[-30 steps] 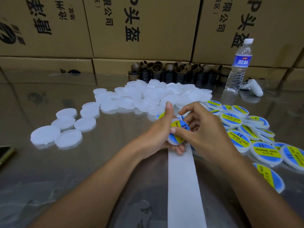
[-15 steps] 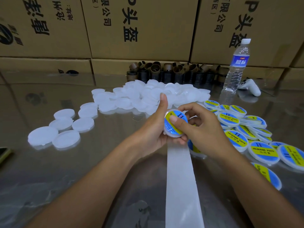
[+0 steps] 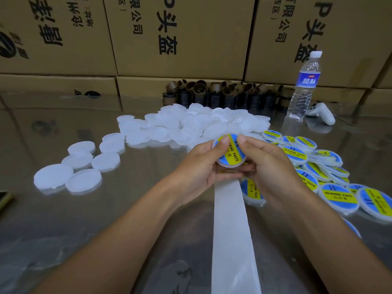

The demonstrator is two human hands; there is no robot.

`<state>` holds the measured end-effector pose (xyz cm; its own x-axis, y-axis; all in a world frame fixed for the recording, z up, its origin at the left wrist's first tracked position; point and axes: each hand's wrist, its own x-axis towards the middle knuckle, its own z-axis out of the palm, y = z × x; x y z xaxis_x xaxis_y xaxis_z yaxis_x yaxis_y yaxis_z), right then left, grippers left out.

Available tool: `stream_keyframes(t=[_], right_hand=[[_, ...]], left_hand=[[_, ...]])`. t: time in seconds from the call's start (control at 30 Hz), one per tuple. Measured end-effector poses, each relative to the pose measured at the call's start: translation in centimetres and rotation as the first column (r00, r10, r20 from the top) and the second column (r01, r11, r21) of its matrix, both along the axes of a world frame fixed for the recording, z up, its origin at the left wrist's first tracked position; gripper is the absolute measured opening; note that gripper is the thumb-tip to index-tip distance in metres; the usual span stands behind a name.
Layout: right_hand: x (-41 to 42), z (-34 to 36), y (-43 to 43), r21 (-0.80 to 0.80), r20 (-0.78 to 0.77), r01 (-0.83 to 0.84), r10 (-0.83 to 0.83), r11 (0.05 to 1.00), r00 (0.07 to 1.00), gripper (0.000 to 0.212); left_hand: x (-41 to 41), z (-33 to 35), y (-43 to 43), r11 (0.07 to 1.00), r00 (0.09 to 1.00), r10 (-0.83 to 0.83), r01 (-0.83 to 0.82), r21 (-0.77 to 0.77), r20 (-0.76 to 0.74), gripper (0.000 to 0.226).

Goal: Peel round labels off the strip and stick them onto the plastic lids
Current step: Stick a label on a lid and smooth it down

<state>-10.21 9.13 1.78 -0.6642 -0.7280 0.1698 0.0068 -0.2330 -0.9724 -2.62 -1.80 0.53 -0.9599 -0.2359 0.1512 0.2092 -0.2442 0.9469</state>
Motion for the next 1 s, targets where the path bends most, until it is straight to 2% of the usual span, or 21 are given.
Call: stream_keyframes(t=[0.1,0.2,0.27,0.33,0.43,0.57,0.73,0.87,1.0], right_hand=[[0.1,0.0,0.0,0.018,-0.036,0.016,-0.016,1.000,0.999,0.028],[-0.1,0.0,0.1,0.066,-0.155,0.077,-0.066,0.995,0.986,0.028],[-0.2,-0.1,0.1,0.095,-0.192,0.089,-0.070,0.991,0.979,0.025],[-0.3,-0.3,0.0,0.087,-0.155,0.094,-0.079,0.992,0.985,0.022],[-0.3,-0.3,0.0,0.068,-0.082,0.129,-0.123,0.989,0.989,0.022],[-0.3,-0.4,-0.1,0.074,-0.158,0.149,-0.136,0.986,0.978,0.019],[-0.2,-0.4,0.0,0.058,-0.150,0.152,-0.142,0.987,0.978,0.018],[0.0,-0.4,-0.2,0.095,-0.180,0.149,-0.130,0.984,0.975,0.018],[0.1,-0.3,-0.2,0.064,-0.201,0.159,-0.144,0.985,0.969,0.015]], left_hand=[[-0.1,-0.1,-0.1,0.996,0.998,0.058,-0.056,-0.072,0.015,0.037],[-0.2,-0.2,-0.5,0.964,0.991,0.131,-0.121,-0.235,0.026,0.040],[-0.2,-0.4,-0.8,0.948,0.985,0.170,-0.160,-0.274,0.012,0.033],[-0.1,-0.4,-1.0,0.943,0.982,0.185,-0.185,-0.275,-0.027,0.025],[-0.2,-0.5,-1.0,0.946,0.977,0.195,-0.209,-0.249,-0.082,0.024],[-0.2,-0.4,-1.0,0.940,0.972,0.219,-0.235,-0.249,-0.088,0.031],[-0.1,-0.1,-0.9,0.921,0.963,0.244,-0.268,-0.282,-0.116,0.028],[-0.2,0.0,-0.8,0.911,0.938,0.315,-0.342,-0.230,-0.145,0.030],[-0.2,-0.1,-0.6,0.906,0.933,0.333,-0.357,-0.227,-0.141,0.028]])
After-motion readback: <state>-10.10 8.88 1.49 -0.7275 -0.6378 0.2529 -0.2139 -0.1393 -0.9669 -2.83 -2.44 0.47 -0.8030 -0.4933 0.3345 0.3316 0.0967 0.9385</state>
